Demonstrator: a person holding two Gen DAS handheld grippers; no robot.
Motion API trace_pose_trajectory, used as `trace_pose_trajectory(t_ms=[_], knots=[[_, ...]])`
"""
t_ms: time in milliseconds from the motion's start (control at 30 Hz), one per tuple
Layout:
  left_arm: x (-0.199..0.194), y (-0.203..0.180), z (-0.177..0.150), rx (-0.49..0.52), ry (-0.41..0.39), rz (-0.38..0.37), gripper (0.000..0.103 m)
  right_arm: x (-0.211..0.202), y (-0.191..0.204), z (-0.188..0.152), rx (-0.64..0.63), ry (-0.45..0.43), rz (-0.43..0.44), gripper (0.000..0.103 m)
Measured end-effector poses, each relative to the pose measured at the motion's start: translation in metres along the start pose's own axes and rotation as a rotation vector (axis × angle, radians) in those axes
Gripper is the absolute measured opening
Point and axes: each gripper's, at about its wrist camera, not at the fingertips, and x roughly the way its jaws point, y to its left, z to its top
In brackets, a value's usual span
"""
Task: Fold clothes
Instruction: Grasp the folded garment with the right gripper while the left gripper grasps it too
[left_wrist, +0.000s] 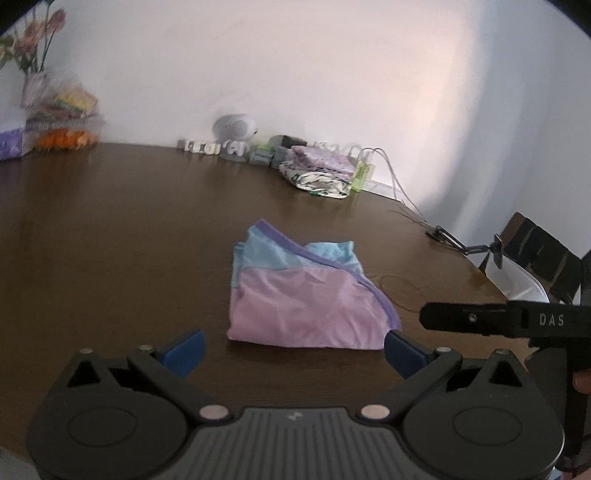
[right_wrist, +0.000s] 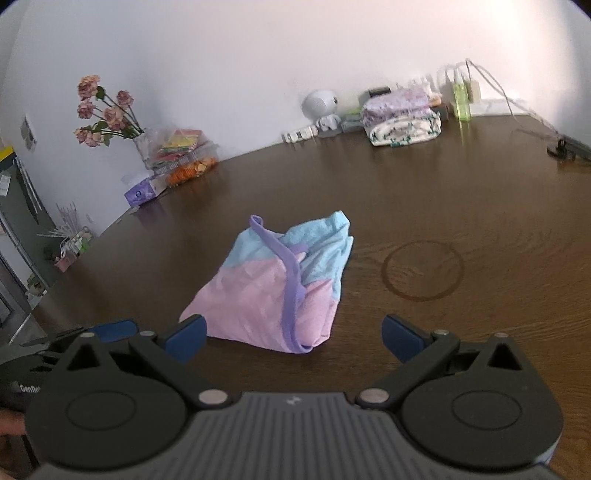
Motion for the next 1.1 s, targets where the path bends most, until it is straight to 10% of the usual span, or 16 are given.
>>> trace_pose_trajectory(t_ms=[600, 1100], knots=[[0.094, 0.033, 0.070, 0.003, 0.146, 0.006, 0.079, 0.084, -0.020, 0.041, 0.038, 0.106, 0.008, 0.101], [0.116, 0.031, 0.072, 0.041, 0.237, -0.046, 0.048, 0.090, -0.015, 0.037, 0.038, 0.121, 0.060, 0.052]])
